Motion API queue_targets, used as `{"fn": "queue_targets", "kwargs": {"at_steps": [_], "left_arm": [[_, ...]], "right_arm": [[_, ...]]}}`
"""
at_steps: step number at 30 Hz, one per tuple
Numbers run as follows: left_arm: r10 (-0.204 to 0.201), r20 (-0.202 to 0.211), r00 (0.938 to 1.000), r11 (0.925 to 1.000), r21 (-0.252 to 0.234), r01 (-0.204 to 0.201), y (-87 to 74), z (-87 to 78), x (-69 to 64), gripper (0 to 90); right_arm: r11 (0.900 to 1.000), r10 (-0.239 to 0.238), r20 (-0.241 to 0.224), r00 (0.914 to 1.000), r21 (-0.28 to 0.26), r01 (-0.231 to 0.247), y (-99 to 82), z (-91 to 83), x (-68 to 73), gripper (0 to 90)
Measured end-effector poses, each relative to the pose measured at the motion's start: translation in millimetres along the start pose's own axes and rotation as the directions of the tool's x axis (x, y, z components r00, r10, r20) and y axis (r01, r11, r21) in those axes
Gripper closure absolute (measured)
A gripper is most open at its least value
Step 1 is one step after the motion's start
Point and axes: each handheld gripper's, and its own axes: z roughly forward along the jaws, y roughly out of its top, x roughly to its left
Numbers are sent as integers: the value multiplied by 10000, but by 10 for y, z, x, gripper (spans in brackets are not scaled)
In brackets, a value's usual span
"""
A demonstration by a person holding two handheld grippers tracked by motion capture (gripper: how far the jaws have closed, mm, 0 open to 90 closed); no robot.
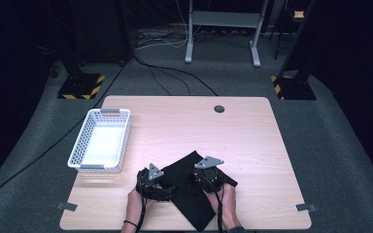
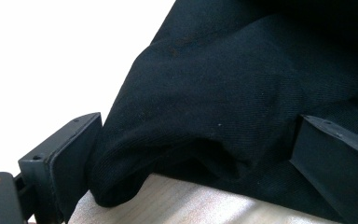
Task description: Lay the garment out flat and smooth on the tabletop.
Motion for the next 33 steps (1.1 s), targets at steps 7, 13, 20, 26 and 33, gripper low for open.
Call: {"fn": "queue_targets", "kwargs": {"at_steps": [7, 13, 20, 26, 33], "left_arm": [[-6, -6, 10000, 10000, 0, 6, 0, 0, 0, 35], [-29, -17, 10000, 10000, 5, 29, 0, -1, 1, 35], [-37, -19, 10000, 10000, 1, 37, 0, -1, 1, 35], [-33, -15, 10000, 10000, -3, 33, 0, -1, 1, 35], [-31, -10, 10000, 10000, -4, 31, 0, -1, 1, 36]], "right_arm": [[10000, 10, 131, 9999, -57, -9, 24, -38, 5, 857], [9998, 15, 186, 9998, -207, -11, 68, -90, -30, 862], [9995, 92, 241, 9997, -293, -85, 109, -136, -106, 865], [9990, 221, 298, 9993, -387, -210, 114, -156, -167, 865], [9976, 444, 424, 9981, -559, -420, 138, -202, -270, 864]]}}
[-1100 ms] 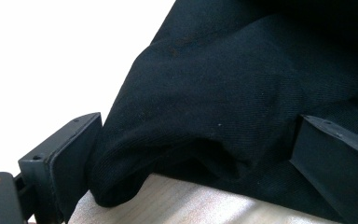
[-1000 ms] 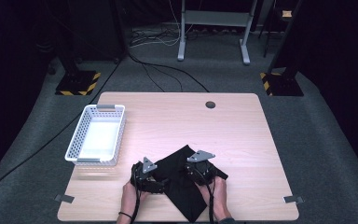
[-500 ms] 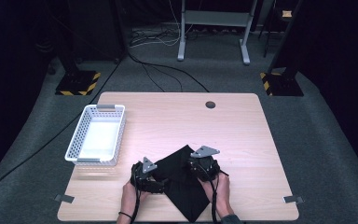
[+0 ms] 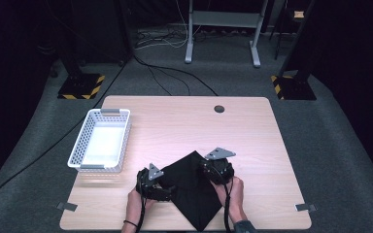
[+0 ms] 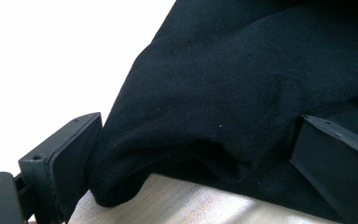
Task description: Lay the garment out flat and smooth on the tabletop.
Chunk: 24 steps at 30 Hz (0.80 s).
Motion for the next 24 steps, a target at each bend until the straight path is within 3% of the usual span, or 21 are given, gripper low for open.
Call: {"fn": "queue_targets", "kwargs": {"at_steps": [24], "left_arm": [[17, 6, 10000, 10000, -10, -17, 0, -1, 0, 40]], "right_arm": [[9981, 605, 327, 9976, -144, -601, 115, 4, -401, 864]]}}
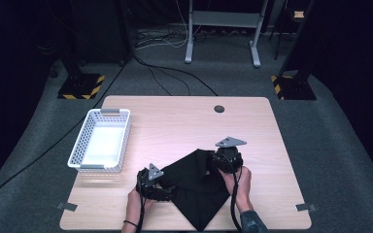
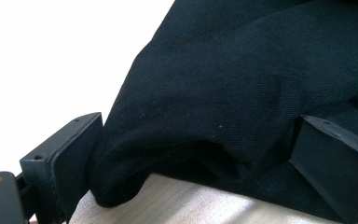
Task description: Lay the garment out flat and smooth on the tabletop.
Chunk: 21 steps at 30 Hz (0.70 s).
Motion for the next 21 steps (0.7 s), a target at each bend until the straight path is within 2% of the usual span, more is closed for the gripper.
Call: {"fn": "queue_targets", "kwargs": {"at_steps": [10, 17, 21], "left_arm": [[4, 1, 10000, 10000, 0, -4, 0, 0, 0, 40], [0, 0, 10000, 10000, 1, 0, 0, -1, 0, 40], [2, 0, 10000, 10000, 2, -2, 0, -1, 0, 41]], "right_arm": [[9991, 413, 244, 9988, 69, -415, 67, 62, -182, 864], [9983, 503, 677, 9964, 273, -523, 180, 123, -336, 861], [9964, 693, 965, 9929, 412, -736, 238, 169, -449, 856]]}}
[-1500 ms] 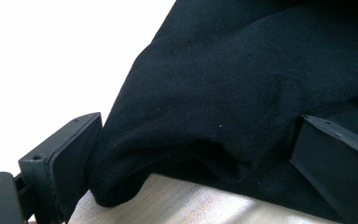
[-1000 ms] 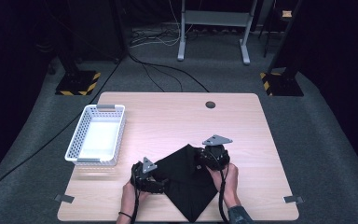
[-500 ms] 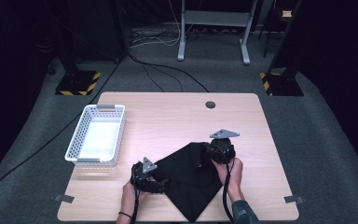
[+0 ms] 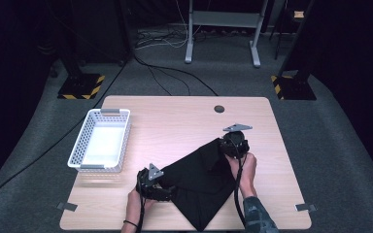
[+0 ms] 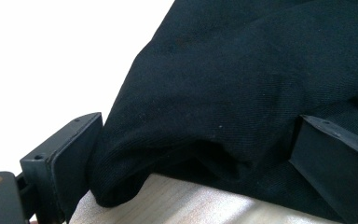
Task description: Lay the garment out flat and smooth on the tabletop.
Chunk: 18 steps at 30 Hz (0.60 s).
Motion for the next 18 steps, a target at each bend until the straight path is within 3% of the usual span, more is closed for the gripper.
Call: {"fn": "queue_targets", "kwargs": {"at_steps": [6, 8, 11, 14, 18], "left_arm": [[-5, -3, 10000, 10000, -5, 5, -1, -1, 0, 42], [-7, -3, 10000, 10000, -4, 7, -1, -1, 0, 42], [-14, -1, 10000, 10000, -2, 14, -1, -1, 0, 42], [-25, -1, 10000, 10000, -12, 25, -1, 0, -1, 42], [-28, -5, 10000, 10000, -10, 28, -1, 0, -1, 42]], "right_arm": [[9978, 548, 879, 9946, 323, -578, 49, 100, -226, 764], [9928, 1140, 1379, 9839, 214, -1180, 41, 74, -322, 703], [9844, 1754, 1698, 9697, -183, -1749, -21, -24, -422, 622], [9842, 1773, 1407, 9741, -224, -1759, -100, -77, -425, 547], [9921, 1205, 949, 9882, 238, -1233, -210, -45, -307, 466]]}}
